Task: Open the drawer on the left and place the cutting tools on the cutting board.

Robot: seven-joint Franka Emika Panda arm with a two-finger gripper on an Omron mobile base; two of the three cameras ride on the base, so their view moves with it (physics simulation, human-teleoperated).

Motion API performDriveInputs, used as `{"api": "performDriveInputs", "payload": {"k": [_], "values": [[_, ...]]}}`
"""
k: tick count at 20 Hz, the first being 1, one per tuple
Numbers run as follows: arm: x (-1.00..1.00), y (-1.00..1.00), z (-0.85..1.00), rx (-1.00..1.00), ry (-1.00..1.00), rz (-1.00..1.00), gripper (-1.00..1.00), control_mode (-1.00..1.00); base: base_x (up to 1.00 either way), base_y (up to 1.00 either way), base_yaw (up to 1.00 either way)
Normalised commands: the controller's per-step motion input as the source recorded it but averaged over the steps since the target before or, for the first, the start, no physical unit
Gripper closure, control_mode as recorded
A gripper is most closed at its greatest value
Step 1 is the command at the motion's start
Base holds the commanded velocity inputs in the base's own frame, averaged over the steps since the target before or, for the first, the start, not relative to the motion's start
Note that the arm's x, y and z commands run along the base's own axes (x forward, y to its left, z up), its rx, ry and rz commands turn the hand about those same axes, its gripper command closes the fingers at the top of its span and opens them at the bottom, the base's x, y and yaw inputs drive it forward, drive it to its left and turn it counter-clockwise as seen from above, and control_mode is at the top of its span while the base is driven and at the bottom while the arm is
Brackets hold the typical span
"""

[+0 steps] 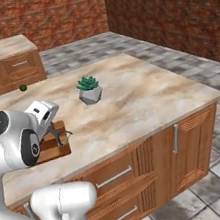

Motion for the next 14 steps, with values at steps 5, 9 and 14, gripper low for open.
{"api": "performDriveInputs", "payload": {"k": [5,9,14], "values": [[0.05,0.25,0.0,0.11,-0.03,0.19,1.0,-1.0,0.02,0.04,0.05],[0.19,0.71,0.0,0.16,0.0,0.17,1.0,-1.0,0.0,0.0,0.0],[0.06,0.72,-0.03,0.06,0.01,0.09,1.0,-1.0,0.0,0.0,0.0]]}}
